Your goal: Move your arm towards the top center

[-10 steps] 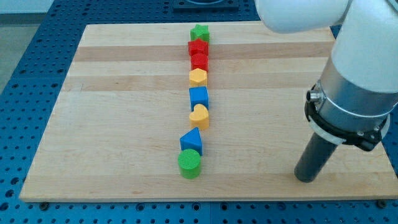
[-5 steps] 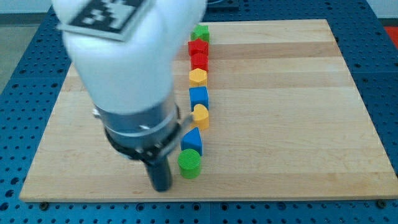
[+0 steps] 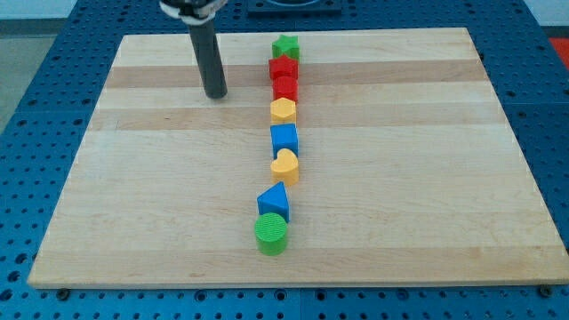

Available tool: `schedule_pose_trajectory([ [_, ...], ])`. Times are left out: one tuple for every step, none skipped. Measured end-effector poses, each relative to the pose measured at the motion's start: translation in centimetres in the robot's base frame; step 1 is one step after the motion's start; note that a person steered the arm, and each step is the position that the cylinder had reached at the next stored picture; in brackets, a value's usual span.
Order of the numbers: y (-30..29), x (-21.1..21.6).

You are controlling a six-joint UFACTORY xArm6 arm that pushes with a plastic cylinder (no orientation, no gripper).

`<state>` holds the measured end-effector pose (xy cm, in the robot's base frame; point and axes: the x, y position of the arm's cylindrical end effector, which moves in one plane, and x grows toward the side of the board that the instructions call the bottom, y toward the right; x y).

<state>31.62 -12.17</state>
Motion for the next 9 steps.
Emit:
schedule_pose_trajectory([
  [0.4,-4.3],
  [2.0,-8.6],
  [4.6,-12.3],
  [8.6,-12.3],
  [15.2,-12.3],
  [18.7,-12.3],
  [18.9,-10.3],
  [18.9,-7.8],
  [18.9,-5.8],
])
